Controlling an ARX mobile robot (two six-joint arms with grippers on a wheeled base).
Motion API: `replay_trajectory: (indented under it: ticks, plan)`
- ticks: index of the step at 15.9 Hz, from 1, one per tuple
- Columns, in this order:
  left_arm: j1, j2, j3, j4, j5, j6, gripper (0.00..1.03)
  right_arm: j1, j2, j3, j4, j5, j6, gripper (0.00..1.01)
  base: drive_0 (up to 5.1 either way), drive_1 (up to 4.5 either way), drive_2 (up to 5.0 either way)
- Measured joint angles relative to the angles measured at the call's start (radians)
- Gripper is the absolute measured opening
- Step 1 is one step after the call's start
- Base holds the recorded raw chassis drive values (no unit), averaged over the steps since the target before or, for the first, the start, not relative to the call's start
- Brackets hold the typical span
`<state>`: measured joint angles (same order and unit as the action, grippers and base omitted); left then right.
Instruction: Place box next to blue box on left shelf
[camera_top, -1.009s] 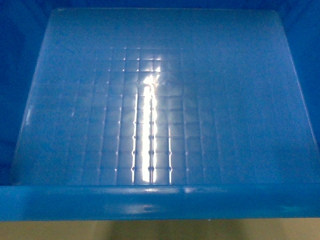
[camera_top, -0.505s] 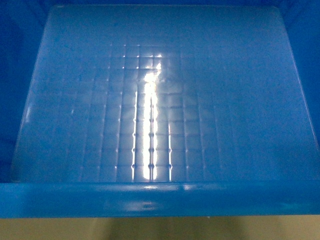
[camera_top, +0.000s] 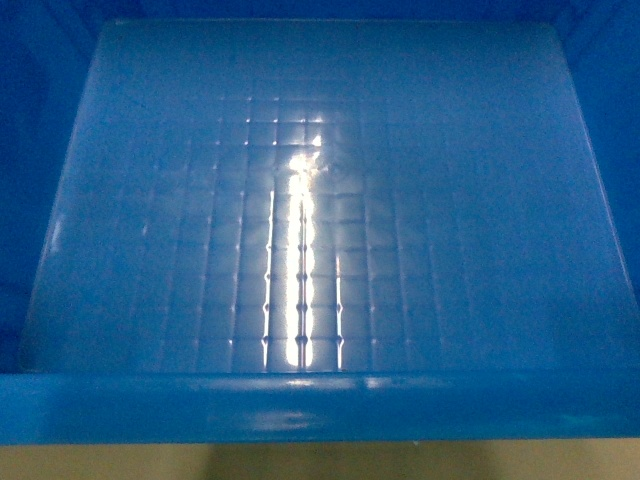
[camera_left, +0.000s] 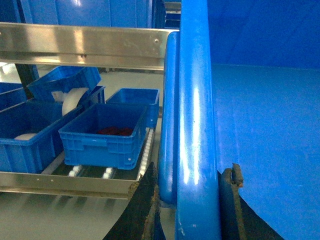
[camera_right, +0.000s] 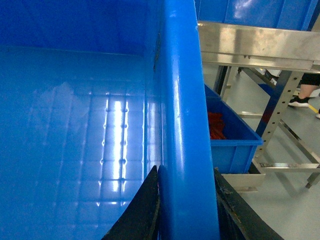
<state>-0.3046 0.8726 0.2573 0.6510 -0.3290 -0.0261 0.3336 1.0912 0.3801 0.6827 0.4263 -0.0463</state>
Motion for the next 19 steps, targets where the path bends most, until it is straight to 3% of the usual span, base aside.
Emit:
replay_trajectory:
  ticks: [19]
  plan:
    - [-0.001, 0.001, 0.0, -0.005, 0.0, 0.0, 0.18, 0.0, 0.001, -0.001, -0.009, 0.0, 0.001, 0.22, -4.9, 2.39, 2.4]
